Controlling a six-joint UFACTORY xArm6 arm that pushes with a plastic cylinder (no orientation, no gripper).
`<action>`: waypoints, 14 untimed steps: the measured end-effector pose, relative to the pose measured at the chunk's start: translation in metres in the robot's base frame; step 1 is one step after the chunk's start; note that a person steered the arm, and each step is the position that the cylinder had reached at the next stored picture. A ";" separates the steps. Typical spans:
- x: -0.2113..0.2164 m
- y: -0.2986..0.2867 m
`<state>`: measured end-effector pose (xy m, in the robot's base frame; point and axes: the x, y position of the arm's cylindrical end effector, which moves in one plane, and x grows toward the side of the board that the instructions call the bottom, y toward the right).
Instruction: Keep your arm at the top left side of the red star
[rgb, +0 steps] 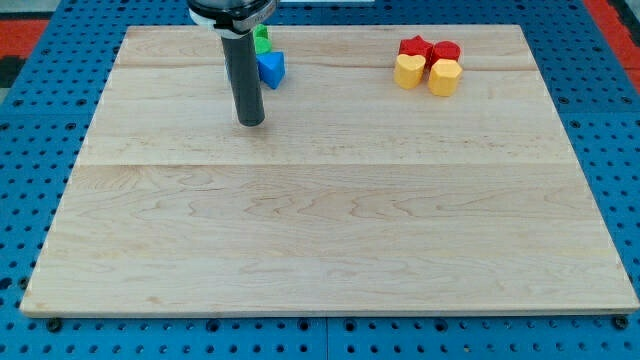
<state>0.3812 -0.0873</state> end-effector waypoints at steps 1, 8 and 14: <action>0.001 0.000; -0.010 0.123; -0.158 0.136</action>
<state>0.2227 0.0487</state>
